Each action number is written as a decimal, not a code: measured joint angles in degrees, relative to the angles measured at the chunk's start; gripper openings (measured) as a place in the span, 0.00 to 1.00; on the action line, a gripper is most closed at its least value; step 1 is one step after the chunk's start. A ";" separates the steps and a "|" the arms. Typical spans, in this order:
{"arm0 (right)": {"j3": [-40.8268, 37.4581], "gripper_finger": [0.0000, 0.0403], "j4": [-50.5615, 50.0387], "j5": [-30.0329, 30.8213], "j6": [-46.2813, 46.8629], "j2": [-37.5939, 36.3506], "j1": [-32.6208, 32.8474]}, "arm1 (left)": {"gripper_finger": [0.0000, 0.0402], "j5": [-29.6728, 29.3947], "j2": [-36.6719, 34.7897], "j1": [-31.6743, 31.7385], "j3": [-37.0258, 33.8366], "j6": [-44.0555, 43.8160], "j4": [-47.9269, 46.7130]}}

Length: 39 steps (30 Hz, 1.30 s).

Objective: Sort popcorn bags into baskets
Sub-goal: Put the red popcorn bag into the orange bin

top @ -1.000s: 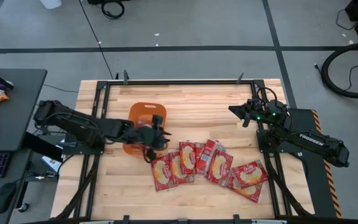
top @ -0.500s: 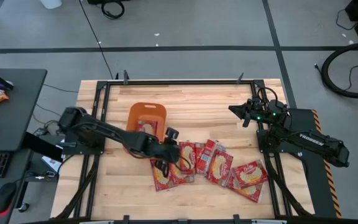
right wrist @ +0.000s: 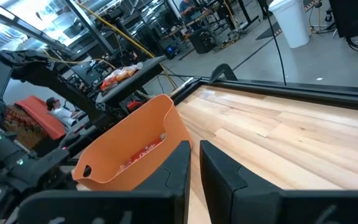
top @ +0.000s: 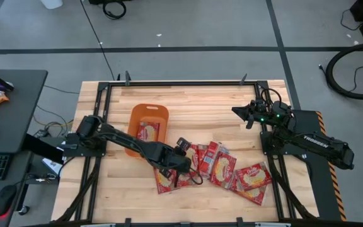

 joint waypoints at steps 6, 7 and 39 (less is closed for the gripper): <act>0.00 0.10 0.00 -0.01 0.00 0.02 -0.01 | 0.30 -2.53 2.43 -0.98 0.00 5.40 0.85; 0.00 0.10 0.00 -0.01 0.00 0.02 0.01 | 0.30 -2.75 2.95 -1.11 0.00 6.47 1.20; 0.02 0.10 0.90 -0.01 0.00 0.01 0.01 | 0.02 -7.90 7.75 -2.04 -0.09 22.53 4.52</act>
